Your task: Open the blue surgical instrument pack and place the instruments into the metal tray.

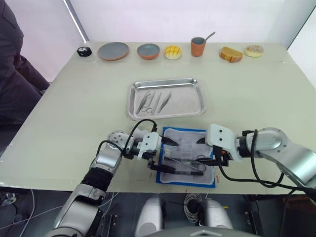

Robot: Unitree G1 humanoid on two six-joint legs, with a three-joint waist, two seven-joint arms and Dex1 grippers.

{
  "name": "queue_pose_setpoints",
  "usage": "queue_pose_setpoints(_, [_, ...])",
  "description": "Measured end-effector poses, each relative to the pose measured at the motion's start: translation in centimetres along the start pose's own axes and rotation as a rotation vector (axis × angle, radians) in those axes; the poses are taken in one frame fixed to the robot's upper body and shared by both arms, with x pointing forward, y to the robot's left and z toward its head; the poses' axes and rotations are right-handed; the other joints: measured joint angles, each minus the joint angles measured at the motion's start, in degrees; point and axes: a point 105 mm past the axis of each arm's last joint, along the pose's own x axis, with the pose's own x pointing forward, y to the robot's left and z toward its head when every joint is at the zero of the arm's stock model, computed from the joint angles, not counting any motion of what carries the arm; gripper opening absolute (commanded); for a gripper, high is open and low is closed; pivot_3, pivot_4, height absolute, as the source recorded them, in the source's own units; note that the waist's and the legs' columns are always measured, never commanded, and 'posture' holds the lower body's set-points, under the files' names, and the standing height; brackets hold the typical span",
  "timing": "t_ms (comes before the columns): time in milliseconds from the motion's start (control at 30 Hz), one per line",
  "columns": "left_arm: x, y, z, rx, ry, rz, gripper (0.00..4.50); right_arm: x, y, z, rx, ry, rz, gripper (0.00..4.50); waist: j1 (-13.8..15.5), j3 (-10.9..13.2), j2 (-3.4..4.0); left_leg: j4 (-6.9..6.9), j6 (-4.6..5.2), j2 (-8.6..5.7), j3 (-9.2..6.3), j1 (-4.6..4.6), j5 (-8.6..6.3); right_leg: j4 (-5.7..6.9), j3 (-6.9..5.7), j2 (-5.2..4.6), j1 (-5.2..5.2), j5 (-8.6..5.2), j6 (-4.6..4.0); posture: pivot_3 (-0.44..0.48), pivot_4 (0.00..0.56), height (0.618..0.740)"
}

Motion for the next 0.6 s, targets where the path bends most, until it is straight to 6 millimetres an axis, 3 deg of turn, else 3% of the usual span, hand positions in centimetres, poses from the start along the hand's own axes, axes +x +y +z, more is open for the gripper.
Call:
queue_pose_setpoints(67, [0.0, 0.0, 0.0, -0.005, 0.001, 0.000, 4.50, 0.2, 0.1, -0.2, 0.009, 0.010, 0.005, 2.19, 0.0, 0.0, 0.00, 0.01, 0.00, 0.00, 0.00, 0.00, 0.00, 0.00, 0.00, 0.00, 0.00, 0.00, 0.00, 0.000, 0.150, 0.740])
queue_pose_setpoints(600, [-0.1, 0.1, 0.1, -0.016, 0.008, -0.001, 4.50, 2.0, 1.2, -1.6, 0.048, 0.046, 0.032, 2.19, -0.1, 0.0, -0.05, 0.01, 0.00, 0.00, 0.01, -0.01, 0.00, 0.03, 0.01, 0.00, -0.02, 0.00, 0.00, 0.000, 0.150, 0.740])
